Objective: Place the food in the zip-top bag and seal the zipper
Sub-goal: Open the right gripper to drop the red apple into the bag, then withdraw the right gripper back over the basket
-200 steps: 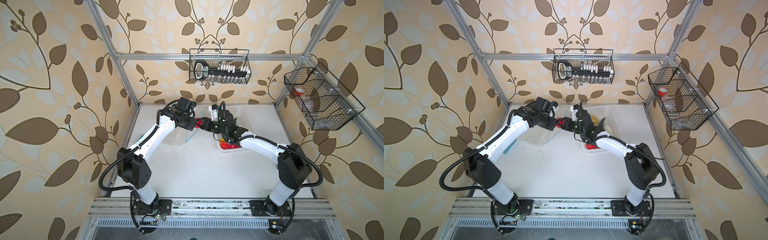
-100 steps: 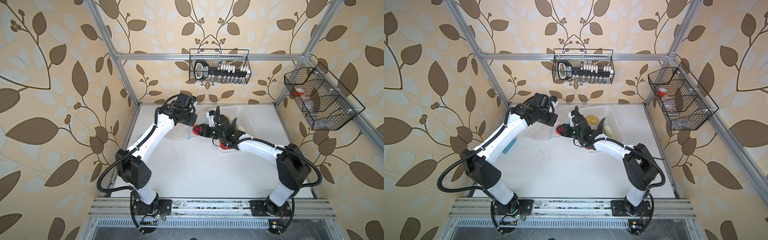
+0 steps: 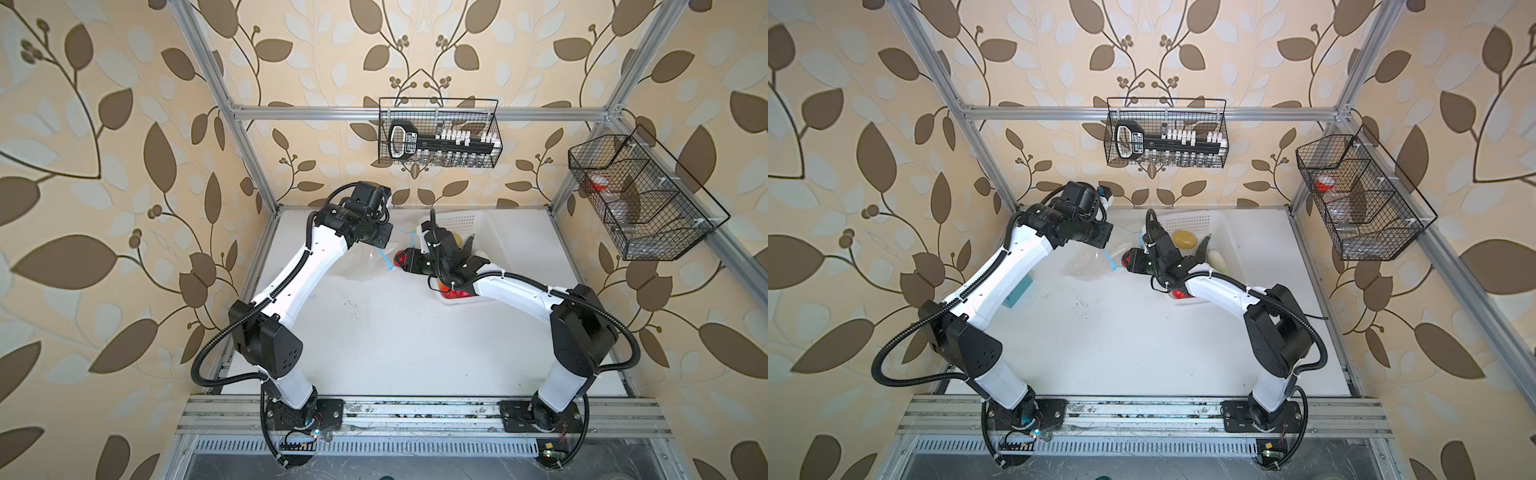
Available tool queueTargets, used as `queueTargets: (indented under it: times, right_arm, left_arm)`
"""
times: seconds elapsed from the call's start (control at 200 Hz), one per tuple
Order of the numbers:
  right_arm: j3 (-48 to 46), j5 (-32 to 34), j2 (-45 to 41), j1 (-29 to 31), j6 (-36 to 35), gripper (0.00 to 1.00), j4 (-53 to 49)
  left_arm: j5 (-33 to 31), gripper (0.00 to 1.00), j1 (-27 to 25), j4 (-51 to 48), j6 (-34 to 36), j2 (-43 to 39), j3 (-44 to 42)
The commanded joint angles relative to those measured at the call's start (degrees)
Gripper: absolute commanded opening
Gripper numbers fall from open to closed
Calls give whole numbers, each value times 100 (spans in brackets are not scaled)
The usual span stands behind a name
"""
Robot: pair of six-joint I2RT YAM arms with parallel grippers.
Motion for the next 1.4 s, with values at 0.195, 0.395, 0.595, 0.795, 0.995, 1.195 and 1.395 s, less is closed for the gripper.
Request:
queueTargets:
  times: [0.195, 0.395, 0.595, 0.795, 0.995, 1.195, 1.395]
  right_arm:
    - [555, -271, 103, 126, -79, 31, 263]
    - [973, -220, 322, 226, -74, 41, 373]
    - [1376, -228, 620, 276, -60, 56, 140]
    - [1503, -199, 464, 339, -152, 76, -53]
    - [1460, -52, 122, 354, -273, 80, -279]
    - [1012, 12, -459, 343, -286, 85, -299]
    - [471, 40, -1180, 242, -426, 92, -370]
  left_arm:
    - [226, 0, 14, -2, -78, -111, 235]
    - [326, 0, 14, 52, -132, -86, 274]
    - [255, 0, 14, 106, -132, -160, 220]
    - [122, 0, 14, 46, -167, -115, 289]
    - [47, 0, 18, 107, -184, -223, 277]
    - [-92, 0, 14, 97, -176, -196, 276]
    - [-372, 0, 14, 123, -92, -229, 187]
